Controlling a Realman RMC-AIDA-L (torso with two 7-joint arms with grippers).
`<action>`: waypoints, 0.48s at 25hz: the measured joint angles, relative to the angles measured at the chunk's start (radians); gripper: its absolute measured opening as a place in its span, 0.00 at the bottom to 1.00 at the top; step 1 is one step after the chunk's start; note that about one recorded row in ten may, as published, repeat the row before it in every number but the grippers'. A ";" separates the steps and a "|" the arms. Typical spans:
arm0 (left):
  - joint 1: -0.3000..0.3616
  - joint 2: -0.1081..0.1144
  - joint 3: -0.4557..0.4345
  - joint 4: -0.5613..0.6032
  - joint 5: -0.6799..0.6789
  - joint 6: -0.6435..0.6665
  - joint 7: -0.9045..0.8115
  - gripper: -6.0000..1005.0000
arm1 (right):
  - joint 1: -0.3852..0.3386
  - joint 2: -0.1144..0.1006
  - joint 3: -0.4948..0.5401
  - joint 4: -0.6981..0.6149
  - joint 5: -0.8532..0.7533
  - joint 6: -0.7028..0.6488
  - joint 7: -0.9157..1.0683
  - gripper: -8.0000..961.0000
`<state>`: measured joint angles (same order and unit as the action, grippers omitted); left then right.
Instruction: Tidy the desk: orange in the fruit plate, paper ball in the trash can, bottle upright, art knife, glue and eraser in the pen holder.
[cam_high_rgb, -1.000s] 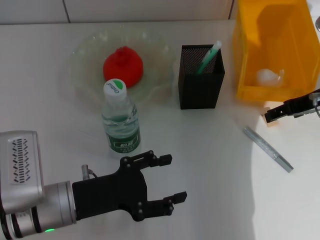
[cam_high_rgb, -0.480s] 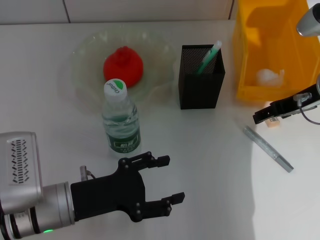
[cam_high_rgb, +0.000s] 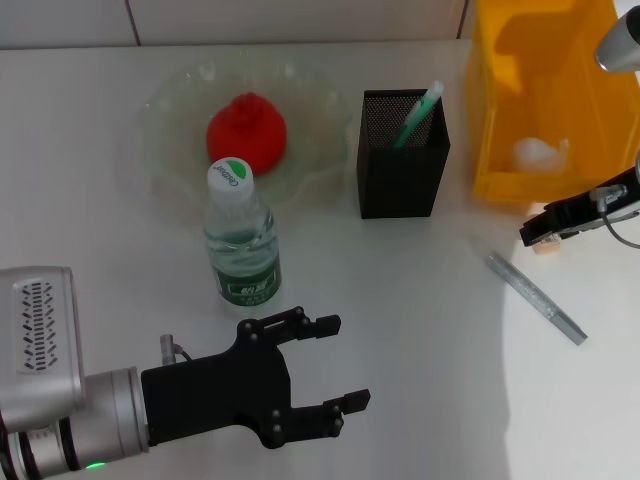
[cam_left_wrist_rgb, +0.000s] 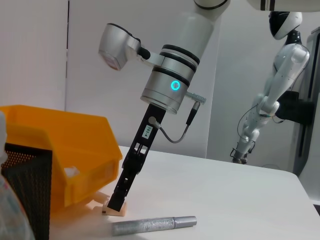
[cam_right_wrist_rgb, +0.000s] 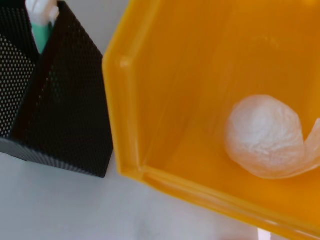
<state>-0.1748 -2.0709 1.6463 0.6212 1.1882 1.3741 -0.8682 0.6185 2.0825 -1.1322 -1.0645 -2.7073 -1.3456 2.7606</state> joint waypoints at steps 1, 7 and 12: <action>0.000 0.000 0.000 0.000 0.000 0.000 0.000 0.79 | 0.000 0.000 0.000 0.000 -0.002 0.000 0.001 0.66; -0.002 -0.001 0.001 0.000 0.000 0.000 0.001 0.79 | 0.002 0.000 -0.001 0.000 -0.007 -0.002 0.002 0.55; -0.003 -0.002 0.000 0.000 -0.001 0.000 0.001 0.79 | 0.002 0.000 -0.003 0.002 -0.007 -0.003 0.002 0.51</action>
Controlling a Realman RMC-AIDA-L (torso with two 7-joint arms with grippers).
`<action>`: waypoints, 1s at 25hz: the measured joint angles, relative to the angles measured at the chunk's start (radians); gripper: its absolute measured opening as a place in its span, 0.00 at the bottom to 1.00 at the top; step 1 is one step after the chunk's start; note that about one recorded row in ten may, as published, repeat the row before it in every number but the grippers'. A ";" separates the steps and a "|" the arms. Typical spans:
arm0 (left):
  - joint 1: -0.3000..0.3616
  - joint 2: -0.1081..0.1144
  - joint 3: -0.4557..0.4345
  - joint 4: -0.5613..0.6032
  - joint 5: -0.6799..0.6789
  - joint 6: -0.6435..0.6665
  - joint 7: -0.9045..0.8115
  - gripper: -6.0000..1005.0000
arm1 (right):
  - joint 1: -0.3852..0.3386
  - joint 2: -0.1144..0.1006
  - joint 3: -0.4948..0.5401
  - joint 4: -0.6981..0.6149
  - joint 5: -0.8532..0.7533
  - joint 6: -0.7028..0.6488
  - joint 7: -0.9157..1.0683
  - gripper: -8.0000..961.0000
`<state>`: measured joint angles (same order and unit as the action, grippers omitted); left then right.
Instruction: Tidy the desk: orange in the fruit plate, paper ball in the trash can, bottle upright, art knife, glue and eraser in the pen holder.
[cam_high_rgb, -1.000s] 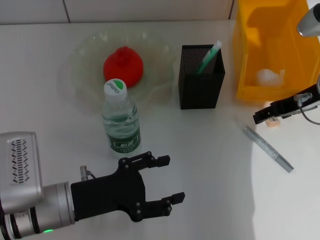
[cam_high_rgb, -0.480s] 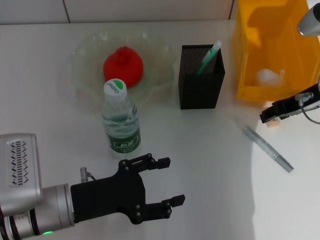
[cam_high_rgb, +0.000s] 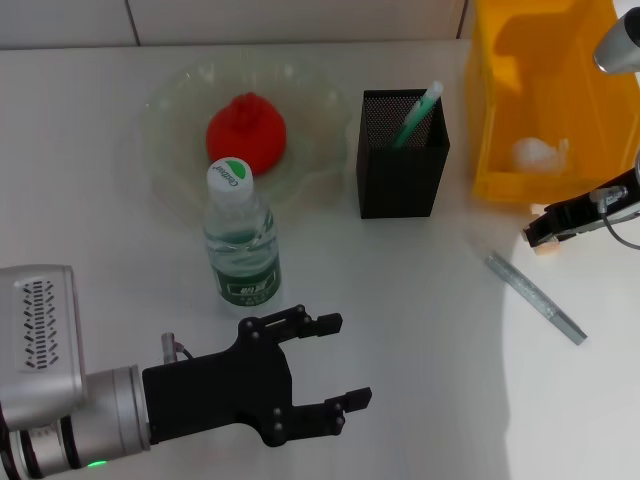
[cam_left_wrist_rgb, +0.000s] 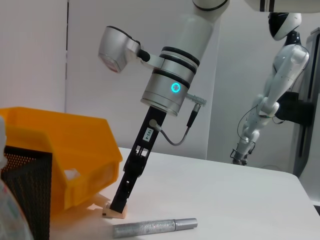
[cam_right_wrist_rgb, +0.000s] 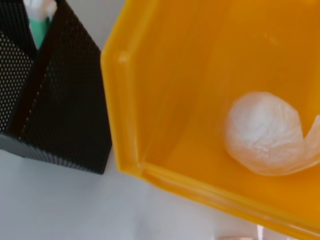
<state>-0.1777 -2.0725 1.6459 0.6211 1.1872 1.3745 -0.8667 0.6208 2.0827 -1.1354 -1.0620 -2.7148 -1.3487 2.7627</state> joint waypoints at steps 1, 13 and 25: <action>0.000 0.000 -0.001 0.000 0.000 0.000 0.000 0.79 | 0.002 0.000 0.000 0.005 0.000 0.001 0.000 0.51; 0.007 0.000 0.002 0.000 -0.004 0.003 0.000 0.79 | 0.024 -0.002 -0.008 0.039 -0.013 0.000 -0.003 0.33; 0.001 0.000 -0.004 0.005 -0.006 0.025 0.002 0.79 | -0.017 0.000 0.003 -0.140 0.011 -0.140 -0.010 0.28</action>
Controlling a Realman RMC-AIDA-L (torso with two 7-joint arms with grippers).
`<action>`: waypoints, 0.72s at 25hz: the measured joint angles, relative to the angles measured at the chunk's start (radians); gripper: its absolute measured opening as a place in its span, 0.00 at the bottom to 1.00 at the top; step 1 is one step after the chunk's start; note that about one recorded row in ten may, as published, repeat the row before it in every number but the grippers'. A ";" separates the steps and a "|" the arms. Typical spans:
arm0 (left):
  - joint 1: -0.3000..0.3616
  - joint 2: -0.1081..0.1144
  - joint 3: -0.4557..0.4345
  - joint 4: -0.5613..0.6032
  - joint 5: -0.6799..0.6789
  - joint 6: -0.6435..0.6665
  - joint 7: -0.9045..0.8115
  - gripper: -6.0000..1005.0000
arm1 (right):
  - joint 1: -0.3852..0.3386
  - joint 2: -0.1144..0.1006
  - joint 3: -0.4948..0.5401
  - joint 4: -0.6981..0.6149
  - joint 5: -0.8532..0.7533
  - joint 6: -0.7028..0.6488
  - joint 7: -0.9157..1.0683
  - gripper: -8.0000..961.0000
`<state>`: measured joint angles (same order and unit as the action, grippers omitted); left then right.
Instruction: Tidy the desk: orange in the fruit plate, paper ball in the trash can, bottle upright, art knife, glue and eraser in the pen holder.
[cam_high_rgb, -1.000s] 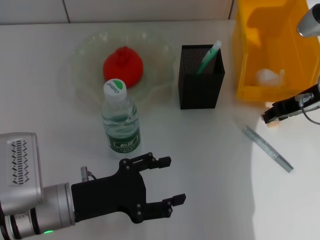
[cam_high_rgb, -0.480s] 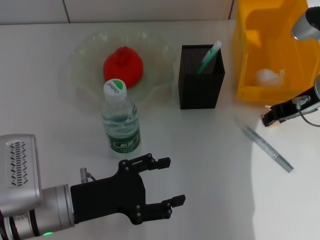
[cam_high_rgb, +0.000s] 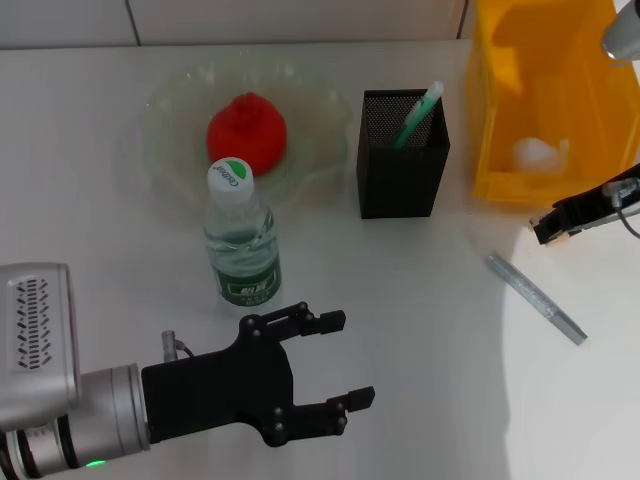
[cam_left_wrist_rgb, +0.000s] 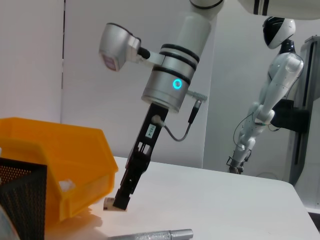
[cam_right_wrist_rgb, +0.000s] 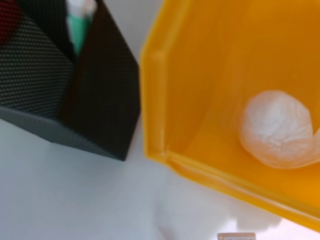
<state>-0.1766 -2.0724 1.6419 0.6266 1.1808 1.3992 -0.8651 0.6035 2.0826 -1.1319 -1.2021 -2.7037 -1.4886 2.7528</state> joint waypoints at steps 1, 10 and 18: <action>-0.001 0.000 0.000 -0.001 0.000 0.001 0.000 0.79 | -0.009 0.000 0.000 -0.032 0.013 -0.016 0.000 0.28; -0.001 0.000 -0.001 -0.001 0.000 0.002 0.009 0.79 | -0.031 -0.007 0.092 -0.285 0.256 -0.120 -0.037 0.28; -0.001 0.000 -0.001 0.003 -0.001 0.003 0.009 0.79 | 0.130 -0.033 0.118 -0.143 0.302 -0.025 -0.046 0.29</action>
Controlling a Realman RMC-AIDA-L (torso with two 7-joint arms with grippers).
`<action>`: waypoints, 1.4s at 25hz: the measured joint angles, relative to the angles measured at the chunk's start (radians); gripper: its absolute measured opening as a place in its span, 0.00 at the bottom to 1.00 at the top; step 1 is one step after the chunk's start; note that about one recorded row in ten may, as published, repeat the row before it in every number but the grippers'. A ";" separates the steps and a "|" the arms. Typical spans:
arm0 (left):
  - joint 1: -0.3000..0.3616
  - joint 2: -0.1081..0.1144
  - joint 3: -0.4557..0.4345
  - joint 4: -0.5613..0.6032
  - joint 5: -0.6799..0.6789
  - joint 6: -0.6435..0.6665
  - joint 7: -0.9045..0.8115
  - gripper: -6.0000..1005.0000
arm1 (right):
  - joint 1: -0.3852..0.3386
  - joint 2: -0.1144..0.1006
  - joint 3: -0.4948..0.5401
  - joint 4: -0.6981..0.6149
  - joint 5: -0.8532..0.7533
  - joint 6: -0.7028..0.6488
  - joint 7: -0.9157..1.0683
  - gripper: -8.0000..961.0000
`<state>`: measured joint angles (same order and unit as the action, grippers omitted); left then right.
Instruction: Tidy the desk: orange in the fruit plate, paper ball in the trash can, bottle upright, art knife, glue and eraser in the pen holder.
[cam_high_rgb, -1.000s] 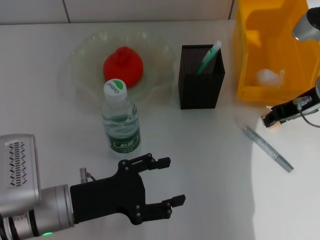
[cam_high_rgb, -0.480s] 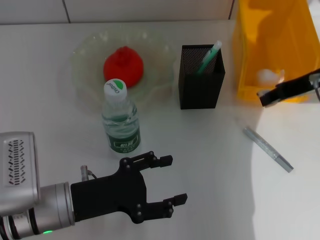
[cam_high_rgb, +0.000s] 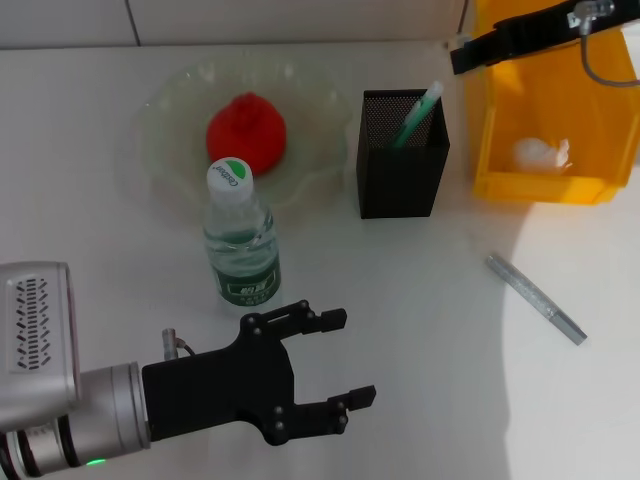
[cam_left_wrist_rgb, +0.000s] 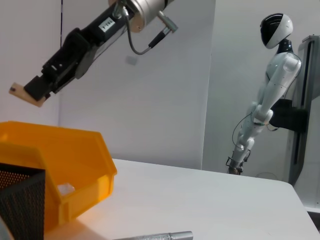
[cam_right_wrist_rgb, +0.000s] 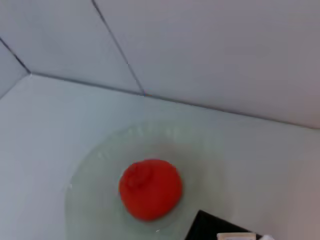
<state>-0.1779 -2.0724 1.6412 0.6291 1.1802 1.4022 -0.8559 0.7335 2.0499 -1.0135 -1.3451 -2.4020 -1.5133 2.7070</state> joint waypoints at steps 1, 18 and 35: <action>0.000 -0.001 0.000 0.001 -0.001 0.000 0.000 0.79 | 0.021 -0.004 -0.003 0.042 -0.002 0.008 -0.003 0.29; -0.008 -0.001 -0.002 -0.002 -0.004 0.000 0.000 0.79 | 0.148 0.005 -0.063 0.293 -0.106 0.127 -0.029 0.30; -0.009 0.002 -0.001 -0.002 -0.004 0.000 0.000 0.79 | 0.177 0.009 -0.083 0.312 -0.106 0.134 -0.052 0.46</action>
<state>-0.1872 -2.0704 1.6398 0.6276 1.1765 1.4020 -0.8559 0.9104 2.0591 -1.0963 -1.0334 -2.5082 -1.3797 2.6547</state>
